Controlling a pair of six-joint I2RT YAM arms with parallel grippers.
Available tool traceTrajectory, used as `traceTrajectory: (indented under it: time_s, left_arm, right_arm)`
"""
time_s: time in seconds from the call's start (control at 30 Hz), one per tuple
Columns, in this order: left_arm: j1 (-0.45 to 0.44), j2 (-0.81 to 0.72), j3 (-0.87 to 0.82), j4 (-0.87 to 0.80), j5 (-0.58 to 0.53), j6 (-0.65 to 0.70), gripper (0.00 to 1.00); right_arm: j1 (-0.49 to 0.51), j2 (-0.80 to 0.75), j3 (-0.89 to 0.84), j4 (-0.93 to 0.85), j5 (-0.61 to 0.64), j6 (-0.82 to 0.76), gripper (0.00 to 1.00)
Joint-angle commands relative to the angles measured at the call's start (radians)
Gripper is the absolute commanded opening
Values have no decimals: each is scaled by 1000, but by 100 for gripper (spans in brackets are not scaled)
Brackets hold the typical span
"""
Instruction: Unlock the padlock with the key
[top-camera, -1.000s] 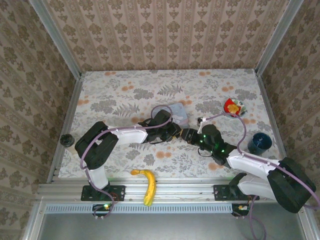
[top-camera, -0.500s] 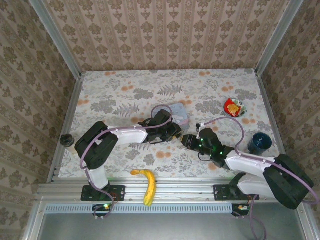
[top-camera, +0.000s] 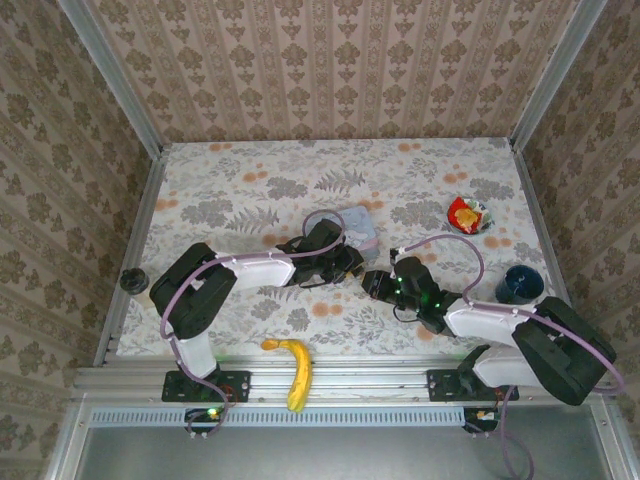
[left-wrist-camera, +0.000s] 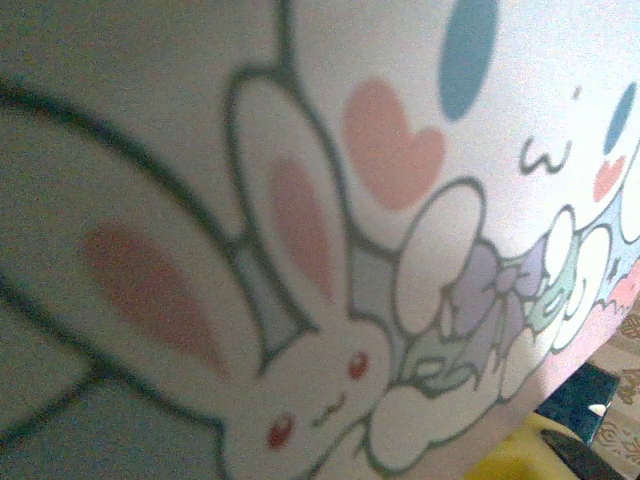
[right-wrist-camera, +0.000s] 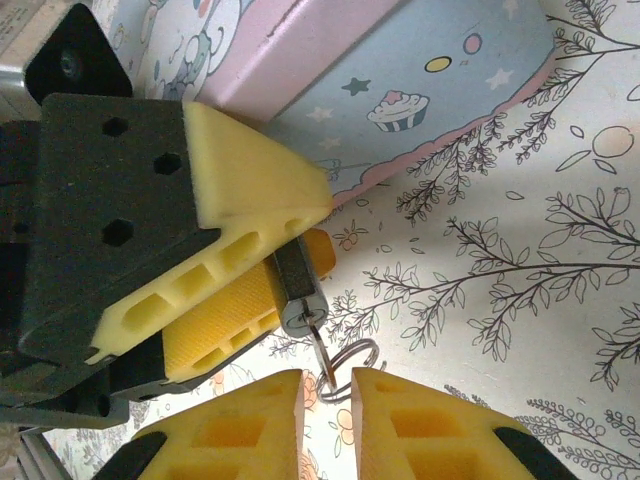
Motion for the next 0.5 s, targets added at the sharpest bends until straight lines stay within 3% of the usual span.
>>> traceTrajectory:
  time_s: [0.0, 0.13, 0.3, 0.47]
  left_arm:
    - [-10, 45, -23, -67, 161, -83, 6]
    - [-10, 46, -25, -67, 162, -81, 6]
    - [-9, 46, -26, -66, 163, -81, 6]
    - [-13, 49, -30, -66, 168, -77, 6]
  right_arm:
    - [7, 22, 24, 35, 27, 2, 20]
    - [7, 50, 35, 61, 16, 1, 18]
    - [7, 76, 50, 86, 13, 0, 6]
    - [7, 87, 67, 82, 25, -4, 7]
